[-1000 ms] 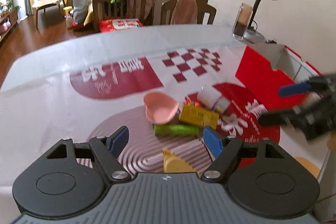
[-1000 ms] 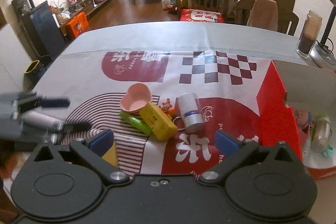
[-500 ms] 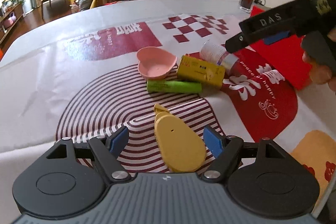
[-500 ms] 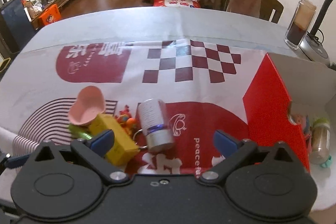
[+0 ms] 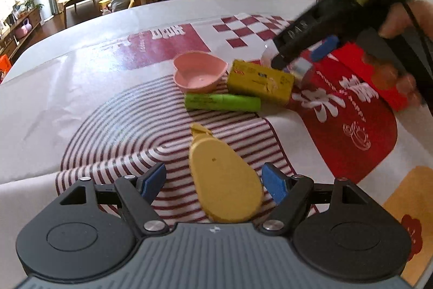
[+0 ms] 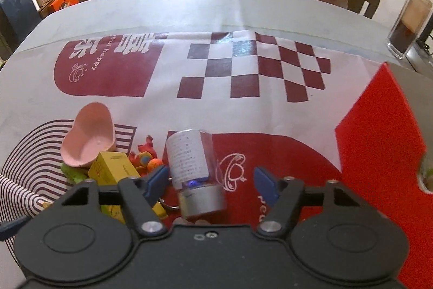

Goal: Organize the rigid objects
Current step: 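Grasp the yellow pear-shaped case with the left tool while the right tool grasps the clear cup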

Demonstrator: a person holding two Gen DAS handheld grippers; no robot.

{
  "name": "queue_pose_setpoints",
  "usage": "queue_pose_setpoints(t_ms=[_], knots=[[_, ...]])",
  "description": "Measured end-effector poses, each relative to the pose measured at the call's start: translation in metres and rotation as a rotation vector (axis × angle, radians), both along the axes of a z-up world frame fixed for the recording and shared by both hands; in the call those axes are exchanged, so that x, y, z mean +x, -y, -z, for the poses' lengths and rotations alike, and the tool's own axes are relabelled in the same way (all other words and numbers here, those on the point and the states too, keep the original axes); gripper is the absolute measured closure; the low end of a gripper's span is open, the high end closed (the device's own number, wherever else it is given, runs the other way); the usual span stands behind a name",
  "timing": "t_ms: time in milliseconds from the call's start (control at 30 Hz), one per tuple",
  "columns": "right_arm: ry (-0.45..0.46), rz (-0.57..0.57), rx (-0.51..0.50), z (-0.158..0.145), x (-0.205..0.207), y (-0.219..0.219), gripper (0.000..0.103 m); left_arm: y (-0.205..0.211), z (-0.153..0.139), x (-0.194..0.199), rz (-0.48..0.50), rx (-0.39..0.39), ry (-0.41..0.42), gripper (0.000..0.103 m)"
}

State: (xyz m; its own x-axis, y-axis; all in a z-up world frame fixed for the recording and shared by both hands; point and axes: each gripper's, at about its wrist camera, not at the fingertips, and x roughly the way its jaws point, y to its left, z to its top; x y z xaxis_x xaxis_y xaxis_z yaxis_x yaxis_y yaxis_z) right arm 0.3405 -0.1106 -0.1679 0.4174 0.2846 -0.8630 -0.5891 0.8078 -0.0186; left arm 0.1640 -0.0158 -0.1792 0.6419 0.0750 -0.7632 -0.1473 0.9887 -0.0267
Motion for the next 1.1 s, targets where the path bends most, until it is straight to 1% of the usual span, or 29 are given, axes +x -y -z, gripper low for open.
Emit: queue_pose_setpoints(t_ms=[67, 100, 167, 200, 267, 333, 533, 700, 867, 900, 1000, 1100], knots=[[-0.007, -0.011, 0.004, 0.002, 0.001, -0.002, 0.042, 0.002, 0.002, -0.001, -0.001, 0.001, 0.004, 0.026], [-0.010, -0.016, 0.005, 0.003, 0.001, -0.002, 0.044, 0.003, 0.002, -0.002, -0.007, -0.001, 0.007, 0.028], [-0.016, -0.029, 0.006, 0.005, 0.002, -0.003, 0.048, 0.005, 0.002, -0.002, -0.016, 0.005, 0.009, 0.036], [-0.018, -0.034, 0.008, 0.006, 0.002, -0.004, 0.050, 0.006, 0.002, -0.001, -0.020, 0.011, 0.010, 0.038], [-0.021, -0.043, 0.016, 0.007, 0.003, -0.003, 0.055, 0.007, 0.002, -0.002, -0.021, 0.011, 0.014, 0.045], [-0.027, -0.053, 0.027, 0.007, 0.003, -0.002, 0.061, 0.009, 0.001, -0.001, -0.029, 0.014, 0.015, 0.046], [-0.042, -0.065, 0.064, 0.005, 0.005, 0.006, 0.061, 0.008, 0.000, 0.001, -0.066, -0.007, 0.014, 0.047], [-0.054, -0.060, 0.098, -0.006, 0.007, 0.019, 0.062, 0.006, -0.003, 0.001, -0.110, -0.036, 0.015, 0.047], [-0.069, -0.073, 0.112, -0.021, 0.007, 0.036, 0.062, 0.000, -0.008, 0.000, -0.150, -0.121, 0.037, 0.047], [-0.071, -0.077, 0.117, -0.025, 0.007, 0.040, 0.062, -0.001, -0.011, -0.001, -0.163, -0.128, 0.045, 0.047], [-0.077, -0.094, 0.137, -0.039, 0.006, 0.052, 0.062, -0.001, -0.021, 0.000, -0.191, -0.122, 0.061, 0.047], [-0.090, -0.107, 0.157, -0.053, 0.005, 0.064, 0.062, 0.002, -0.035, 0.003, -0.195, -0.115, 0.082, 0.047]])
